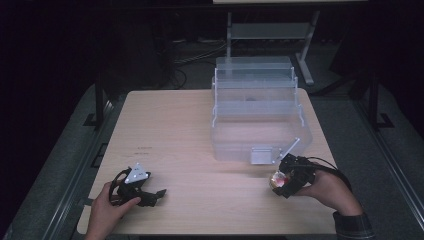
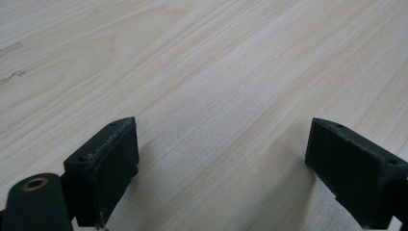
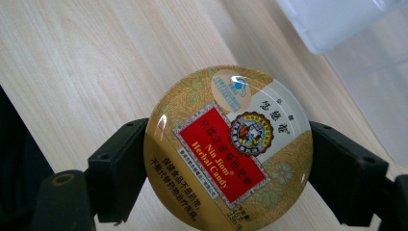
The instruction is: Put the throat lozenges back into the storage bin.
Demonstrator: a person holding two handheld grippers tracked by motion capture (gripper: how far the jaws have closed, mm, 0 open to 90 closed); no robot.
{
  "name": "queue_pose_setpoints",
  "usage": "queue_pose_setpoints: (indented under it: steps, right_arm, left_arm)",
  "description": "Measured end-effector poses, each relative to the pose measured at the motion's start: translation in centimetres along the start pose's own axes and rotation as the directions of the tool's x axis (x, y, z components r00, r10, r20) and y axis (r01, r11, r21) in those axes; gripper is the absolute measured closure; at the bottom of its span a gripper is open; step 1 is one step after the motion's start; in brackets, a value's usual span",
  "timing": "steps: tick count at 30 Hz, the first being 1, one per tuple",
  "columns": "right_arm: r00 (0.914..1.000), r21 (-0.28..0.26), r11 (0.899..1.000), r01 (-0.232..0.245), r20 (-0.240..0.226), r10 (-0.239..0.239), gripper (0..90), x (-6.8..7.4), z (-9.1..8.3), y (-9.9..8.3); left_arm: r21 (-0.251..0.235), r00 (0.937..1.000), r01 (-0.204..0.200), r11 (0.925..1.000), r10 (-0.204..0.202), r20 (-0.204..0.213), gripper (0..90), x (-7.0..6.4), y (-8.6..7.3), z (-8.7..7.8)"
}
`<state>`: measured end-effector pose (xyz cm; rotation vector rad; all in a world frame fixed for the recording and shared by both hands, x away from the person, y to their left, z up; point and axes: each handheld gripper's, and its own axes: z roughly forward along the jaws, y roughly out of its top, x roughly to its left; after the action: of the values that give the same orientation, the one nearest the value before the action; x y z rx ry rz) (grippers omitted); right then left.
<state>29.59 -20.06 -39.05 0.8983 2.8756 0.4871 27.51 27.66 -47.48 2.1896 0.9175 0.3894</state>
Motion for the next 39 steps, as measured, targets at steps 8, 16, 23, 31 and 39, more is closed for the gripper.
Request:
queue_pose_setpoints:
  steps: [8, 16, 23, 31, 39]
  right_arm:
    - [0.9996, -0.005, 1.0, -0.027, 0.01, 0.027, 19.5, -0.7, -0.9, -0.7]
    - [0.9984, -0.012, 0.999, -0.05, 0.027, 0.05, 19.5, -1.5, -2.1, -1.1]
    - [0.9975, -0.013, 0.998, -0.055, 0.043, 0.056, 19.5, -2.1, -3.1, -1.1]
    - [0.996, -0.023, 0.998, -0.066, 0.059, 0.067, 19.5, -2.8, -4.6, -0.9]
    - [0.9939, -0.034, 0.996, -0.077, 0.076, 0.079, 19.5, -3.8, -5.8, -0.7]
  left_arm:
    - [0.0, 1.0, 0.0, 1.0, 0.0, 0.0, 10.6, 0.0, 0.0, 0.0]
    - [-0.001, 1.0, 0.001, 1.0, -0.001, 0.0, 10.6, 0.0, 0.0, 0.0]
    - [0.0, 1.0, 0.001, 1.0, -0.001, 0.0, 10.6, 0.0, 0.0, 0.0]
    - [-0.001, 1.0, 0.0, 1.0, 0.0, 0.0, 10.6, 0.0, 0.0, 0.0]
    - [0.0, 1.0, -0.002, 1.0, 0.002, -0.001, 10.6, 0.0, 0.0, 0.0]
